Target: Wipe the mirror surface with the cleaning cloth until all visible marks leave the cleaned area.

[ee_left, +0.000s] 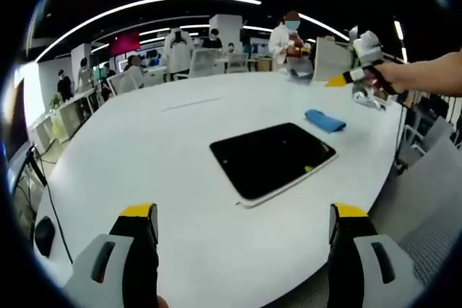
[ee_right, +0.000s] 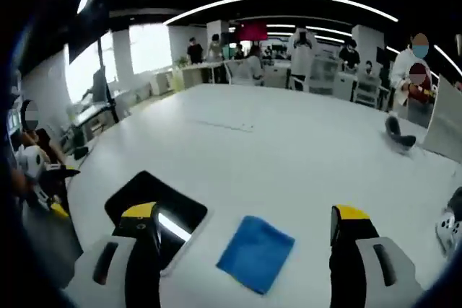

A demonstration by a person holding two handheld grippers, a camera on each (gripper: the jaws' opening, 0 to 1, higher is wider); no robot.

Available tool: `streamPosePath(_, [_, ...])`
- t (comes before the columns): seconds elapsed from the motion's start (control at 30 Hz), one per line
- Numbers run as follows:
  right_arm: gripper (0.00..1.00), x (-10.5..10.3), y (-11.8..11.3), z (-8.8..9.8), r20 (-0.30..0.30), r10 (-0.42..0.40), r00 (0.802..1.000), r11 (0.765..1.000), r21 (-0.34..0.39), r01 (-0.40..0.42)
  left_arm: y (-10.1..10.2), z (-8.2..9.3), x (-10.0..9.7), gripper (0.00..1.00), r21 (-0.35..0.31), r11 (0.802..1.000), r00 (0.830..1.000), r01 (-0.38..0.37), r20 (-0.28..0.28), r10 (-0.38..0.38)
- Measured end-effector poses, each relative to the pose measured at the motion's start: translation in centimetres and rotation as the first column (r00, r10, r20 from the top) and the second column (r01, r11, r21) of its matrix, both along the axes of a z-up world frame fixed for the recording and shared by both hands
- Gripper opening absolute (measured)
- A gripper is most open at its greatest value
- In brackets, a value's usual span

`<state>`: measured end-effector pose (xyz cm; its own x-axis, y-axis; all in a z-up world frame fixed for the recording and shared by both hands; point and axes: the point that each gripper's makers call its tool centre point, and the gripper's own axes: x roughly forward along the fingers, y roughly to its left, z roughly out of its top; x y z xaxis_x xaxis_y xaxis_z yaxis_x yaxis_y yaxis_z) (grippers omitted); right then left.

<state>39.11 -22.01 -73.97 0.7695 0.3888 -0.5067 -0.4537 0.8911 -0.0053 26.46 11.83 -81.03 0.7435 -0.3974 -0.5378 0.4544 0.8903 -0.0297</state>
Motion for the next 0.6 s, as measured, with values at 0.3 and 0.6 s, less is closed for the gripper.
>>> streamPosePath(0.3, [1.0,-7.1,0.9,-3.0,0.02,0.025,0.999,0.998,-0.055,-0.024,0.6,0.6,0.3,0.99,0.014,1.0,0.999,-0.016,0.041,0.016])
streamPosePath(0.6, [1.0,-10.9,-0.6,-3.9,0.031,-0.1,0.995,0.995,0.0,0.1,1.0,0.2,-0.1,0.99,0.033,0.999,0.999,-0.029,0.02,0.029])
